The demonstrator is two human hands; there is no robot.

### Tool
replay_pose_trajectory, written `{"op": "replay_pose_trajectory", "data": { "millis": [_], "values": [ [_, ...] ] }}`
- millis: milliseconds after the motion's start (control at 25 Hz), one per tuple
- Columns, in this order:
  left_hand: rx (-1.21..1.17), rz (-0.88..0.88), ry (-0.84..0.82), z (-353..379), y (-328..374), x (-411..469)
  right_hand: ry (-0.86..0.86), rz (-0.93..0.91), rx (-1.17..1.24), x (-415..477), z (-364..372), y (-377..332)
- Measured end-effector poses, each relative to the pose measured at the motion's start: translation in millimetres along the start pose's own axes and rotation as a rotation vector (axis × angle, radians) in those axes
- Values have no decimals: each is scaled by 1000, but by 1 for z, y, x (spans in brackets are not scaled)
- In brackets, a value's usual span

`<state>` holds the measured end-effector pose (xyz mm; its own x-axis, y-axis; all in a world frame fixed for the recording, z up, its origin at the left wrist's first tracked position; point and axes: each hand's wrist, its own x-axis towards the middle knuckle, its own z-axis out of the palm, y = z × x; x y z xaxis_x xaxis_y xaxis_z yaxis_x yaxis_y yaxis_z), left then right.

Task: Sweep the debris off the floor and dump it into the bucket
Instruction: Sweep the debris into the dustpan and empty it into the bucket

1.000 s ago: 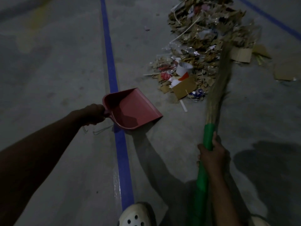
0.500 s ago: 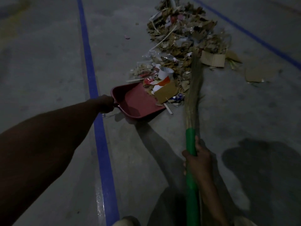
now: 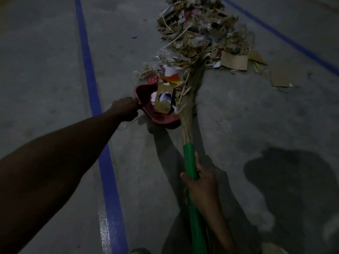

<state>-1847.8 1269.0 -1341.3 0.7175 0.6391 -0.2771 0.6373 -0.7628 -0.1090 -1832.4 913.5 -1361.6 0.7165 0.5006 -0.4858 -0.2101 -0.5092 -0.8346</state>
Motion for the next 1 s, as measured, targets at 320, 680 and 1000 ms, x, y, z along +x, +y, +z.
{"op": "replay_pose_trajectory", "data": {
  "millis": [320, 680, 1000],
  "values": [
    [-56, -3, -16, 17, -4, -20, 267, -75, -82, -24, -18, 13],
    [-46, -24, -26, 20, -13, -26, 224, -53, -331, 69, -50, -36],
    [-1, -29, -25, 11, -36, 28, 85, -101, -423, 146, -48, -70]
  ]
}}
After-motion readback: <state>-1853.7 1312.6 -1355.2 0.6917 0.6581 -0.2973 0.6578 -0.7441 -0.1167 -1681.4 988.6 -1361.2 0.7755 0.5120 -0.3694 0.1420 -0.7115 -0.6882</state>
